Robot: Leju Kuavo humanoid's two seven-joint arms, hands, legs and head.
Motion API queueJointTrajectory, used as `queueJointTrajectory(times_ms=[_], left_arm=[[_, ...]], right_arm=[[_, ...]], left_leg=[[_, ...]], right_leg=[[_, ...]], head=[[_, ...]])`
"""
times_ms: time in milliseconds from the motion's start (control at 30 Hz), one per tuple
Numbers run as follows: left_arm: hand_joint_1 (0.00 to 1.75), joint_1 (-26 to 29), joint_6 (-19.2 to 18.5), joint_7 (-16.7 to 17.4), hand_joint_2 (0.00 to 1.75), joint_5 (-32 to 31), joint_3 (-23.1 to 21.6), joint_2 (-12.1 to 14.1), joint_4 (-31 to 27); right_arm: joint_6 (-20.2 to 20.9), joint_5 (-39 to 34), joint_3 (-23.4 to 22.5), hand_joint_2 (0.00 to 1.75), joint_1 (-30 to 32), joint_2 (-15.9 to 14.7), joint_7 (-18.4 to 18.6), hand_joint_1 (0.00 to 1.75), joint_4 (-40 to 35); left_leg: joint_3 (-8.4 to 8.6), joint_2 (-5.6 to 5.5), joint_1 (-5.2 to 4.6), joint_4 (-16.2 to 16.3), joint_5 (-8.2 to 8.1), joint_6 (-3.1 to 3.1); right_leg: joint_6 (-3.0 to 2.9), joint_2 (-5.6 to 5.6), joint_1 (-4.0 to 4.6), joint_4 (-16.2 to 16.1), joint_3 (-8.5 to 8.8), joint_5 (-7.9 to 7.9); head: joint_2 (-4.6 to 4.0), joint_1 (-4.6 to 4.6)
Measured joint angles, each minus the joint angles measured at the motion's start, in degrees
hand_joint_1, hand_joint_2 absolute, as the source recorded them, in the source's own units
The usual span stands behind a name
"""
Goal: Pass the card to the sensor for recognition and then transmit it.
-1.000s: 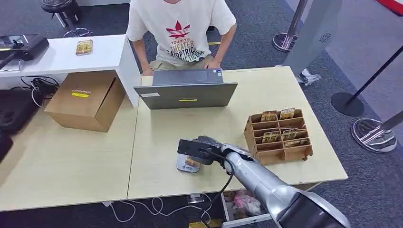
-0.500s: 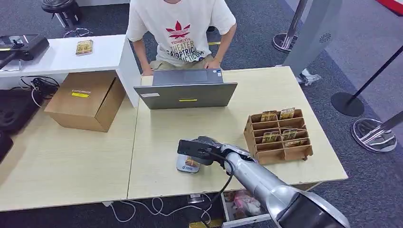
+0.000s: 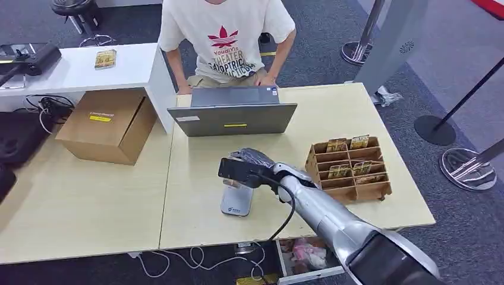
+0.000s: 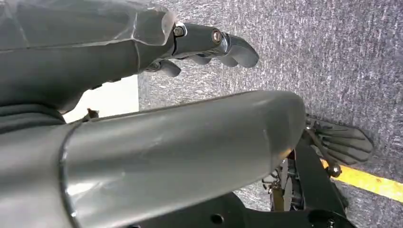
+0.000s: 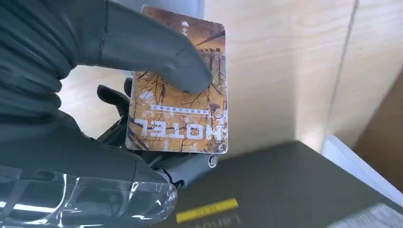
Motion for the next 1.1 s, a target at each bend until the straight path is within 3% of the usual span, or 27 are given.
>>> queueJointTrajectory(times_ms=[333,500,700,1100], left_arm=[[0.00,0.0,-0.4,-0.2,0.00,-0.2,0.3,0.0,0.0],[0.00,0.0,-0.2,-0.2,0.00,-0.1,0.7,-0.2,0.0],[0.00,0.0,-0.1,-0.2,0.00,-0.2,1.0,-0.4,0.0],[0.00,0.0,-0.6,-0.2,0.00,-1.5,1.0,-0.7,0.0]], right_arm=[[-2.1,-0.2,-1.6,1.75,-1.2,-1.1,-1.8,1.75,-3.7],[-5.5,-0.6,-3.5,1.75,-1.2,-1.9,-3.6,1.75,-7.9],[-9.5,1.3,-6.4,1.75,-1.3,-2.8,-2.8,1.75,-14.4],[-23.6,15.2,-12.0,1.75,-1.3,-4.0,1.8,1.75,-22.9]], left_leg=[[0.00,0.00,0.00,0.0,0.00,0.00],[0.00,0.00,0.00,0.0,0.00,0.00],[0.00,0.00,0.00,0.0,0.00,0.00],[0.00,0.00,0.00,0.0,0.00,0.00]], right_leg=[[0.00,0.00,0.00,0.0,0.00,0.00],[0.00,0.00,0.00,0.0,-0.01,0.00],[0.00,0.00,0.00,0.0,-0.01,0.00],[-0.01,0.00,0.00,0.0,-0.01,0.01]], head=[[0.00,0.00],[0.00,-0.02],[0.00,0.00],[0.00,0.00]])
